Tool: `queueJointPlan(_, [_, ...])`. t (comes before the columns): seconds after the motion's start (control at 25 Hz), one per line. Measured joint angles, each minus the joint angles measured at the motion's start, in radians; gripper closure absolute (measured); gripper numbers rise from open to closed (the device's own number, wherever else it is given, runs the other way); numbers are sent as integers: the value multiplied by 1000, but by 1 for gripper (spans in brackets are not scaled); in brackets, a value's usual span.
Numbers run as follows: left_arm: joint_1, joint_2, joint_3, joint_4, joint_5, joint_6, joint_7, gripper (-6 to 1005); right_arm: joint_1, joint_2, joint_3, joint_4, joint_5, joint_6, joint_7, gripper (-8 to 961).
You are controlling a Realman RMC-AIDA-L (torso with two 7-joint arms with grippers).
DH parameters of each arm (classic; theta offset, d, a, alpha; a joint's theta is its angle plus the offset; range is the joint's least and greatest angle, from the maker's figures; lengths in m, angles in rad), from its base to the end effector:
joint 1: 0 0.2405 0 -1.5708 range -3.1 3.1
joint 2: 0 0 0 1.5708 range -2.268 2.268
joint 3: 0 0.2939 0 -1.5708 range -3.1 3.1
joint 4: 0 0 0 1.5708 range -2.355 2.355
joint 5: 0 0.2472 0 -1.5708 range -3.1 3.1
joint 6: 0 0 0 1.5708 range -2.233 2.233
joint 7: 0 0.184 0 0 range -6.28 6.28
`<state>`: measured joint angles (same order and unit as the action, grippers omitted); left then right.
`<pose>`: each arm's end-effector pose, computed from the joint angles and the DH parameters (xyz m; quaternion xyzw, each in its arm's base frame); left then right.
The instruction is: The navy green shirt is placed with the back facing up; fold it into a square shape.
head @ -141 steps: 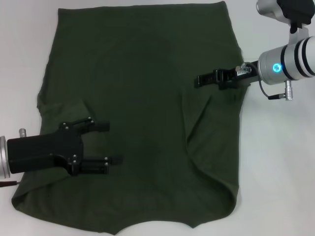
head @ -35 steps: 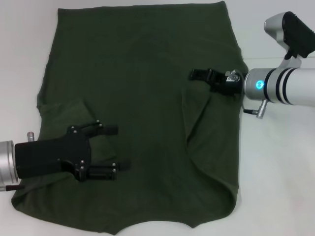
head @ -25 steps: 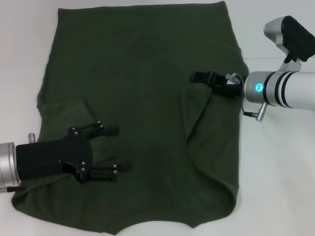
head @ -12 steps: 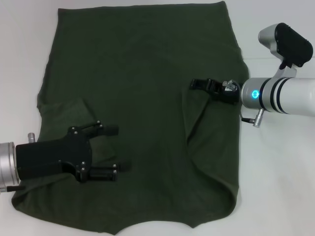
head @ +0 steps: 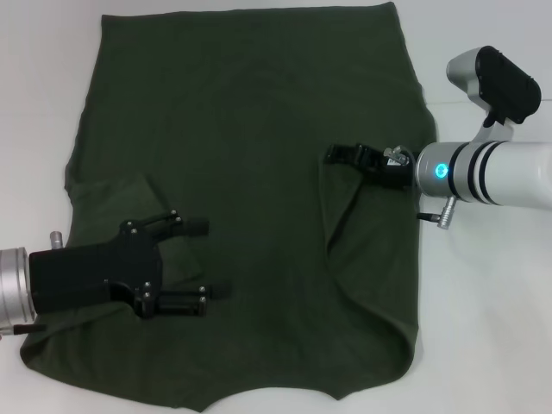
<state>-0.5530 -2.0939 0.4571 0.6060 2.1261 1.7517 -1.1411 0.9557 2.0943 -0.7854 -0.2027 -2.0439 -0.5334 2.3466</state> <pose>-0.2916 0.3647 -0.0464 -0.9415 -0.1256 -0.2918 0.1127 0.2698 0.5327 -0.1359 -0.6856 0.6383 0.1916 0.2929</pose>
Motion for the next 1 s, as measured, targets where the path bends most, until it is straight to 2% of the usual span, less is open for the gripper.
queueJointPlan(0.6, [-2, 3, -1, 0, 0, 0, -1, 47, 3, -4, 0, -2, -3, -84, 52, 55])
queueJointPlan(1.0, [-4, 5, -2, 0, 0, -1, -2, 47, 4, -13, -32, -16, -7, -62, 56, 55])
